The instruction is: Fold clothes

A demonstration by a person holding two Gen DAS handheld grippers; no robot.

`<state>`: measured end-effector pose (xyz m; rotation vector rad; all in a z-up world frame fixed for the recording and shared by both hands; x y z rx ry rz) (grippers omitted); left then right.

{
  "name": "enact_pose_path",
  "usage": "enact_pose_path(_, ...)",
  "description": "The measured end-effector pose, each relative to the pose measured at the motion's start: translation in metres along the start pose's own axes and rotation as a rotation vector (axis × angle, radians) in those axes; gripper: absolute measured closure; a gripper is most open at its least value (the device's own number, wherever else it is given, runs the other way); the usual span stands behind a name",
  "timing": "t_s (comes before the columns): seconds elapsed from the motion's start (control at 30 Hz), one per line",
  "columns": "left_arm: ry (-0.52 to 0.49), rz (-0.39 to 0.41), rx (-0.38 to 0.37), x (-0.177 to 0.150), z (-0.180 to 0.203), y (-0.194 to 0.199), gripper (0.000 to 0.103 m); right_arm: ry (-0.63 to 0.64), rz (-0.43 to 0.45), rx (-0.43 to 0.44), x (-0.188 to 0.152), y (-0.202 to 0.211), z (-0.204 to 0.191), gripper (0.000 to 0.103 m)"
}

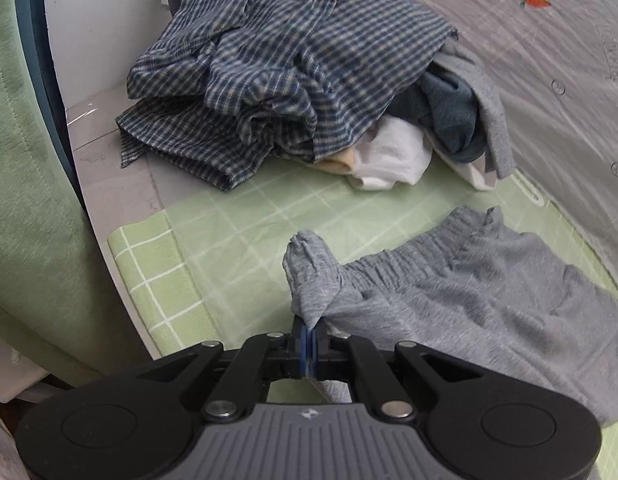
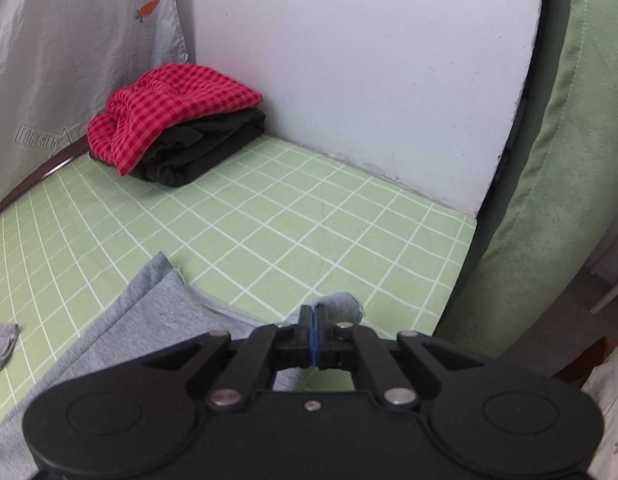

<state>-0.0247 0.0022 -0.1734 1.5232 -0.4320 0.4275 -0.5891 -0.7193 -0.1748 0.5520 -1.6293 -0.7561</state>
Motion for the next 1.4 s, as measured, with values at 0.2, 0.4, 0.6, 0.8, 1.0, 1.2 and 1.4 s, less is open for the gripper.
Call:
enact_pose_path(0.2,0.043,-0.010,0.060,-0.009,-0.006,0.009,0.072,0.097,0.029,-0.029,-0.012,0.012,-0.011,0.052)
enact_pose_path(0.4,0.016,0.038,0.057,0.000,0.013,0.026,0.053,0.151,0.025,0.065,-0.012,0.015,-0.046,0.044)
enact_pose_path(0.6,-0.103,0.033,-0.030,0.001,0.079,0.017,0.041,0.221,-0.039,0.195,-0.034,0.007,-0.096,0.031)
enact_pose_path(0.8,-0.231,0.015,-0.118,0.001,0.146,0.004,0.037,0.262,-0.115,0.277,-0.058,-0.008,-0.137,0.030)
enact_pose_path(1.0,-0.335,-0.007,-0.137,0.005,0.198,-0.019,0.036,0.168,-0.163,0.272,-0.055,-0.039,-0.155,0.024)
enact_pose_path(1.2,-0.385,-0.041,-0.138,0.012,0.242,-0.045,0.036,0.150,-0.109,0.153,-0.029,-0.056,-0.173,0.023)
enact_pose_path(1.4,-0.414,-0.082,-0.116,0.007,0.269,-0.067,0.032,0.359,-0.008,0.312,-0.033,-0.019,-0.246,0.024)
Point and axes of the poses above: each gripper's, at about its wrist camera, not at the fingertips, and y roughly against the way its jaws point, z to its right, x to its top, the point moved 7 cm from there along -y, roughly the way its jaws point, and after that the axes turned 14 degrees about -y, right-handed, at the moved point
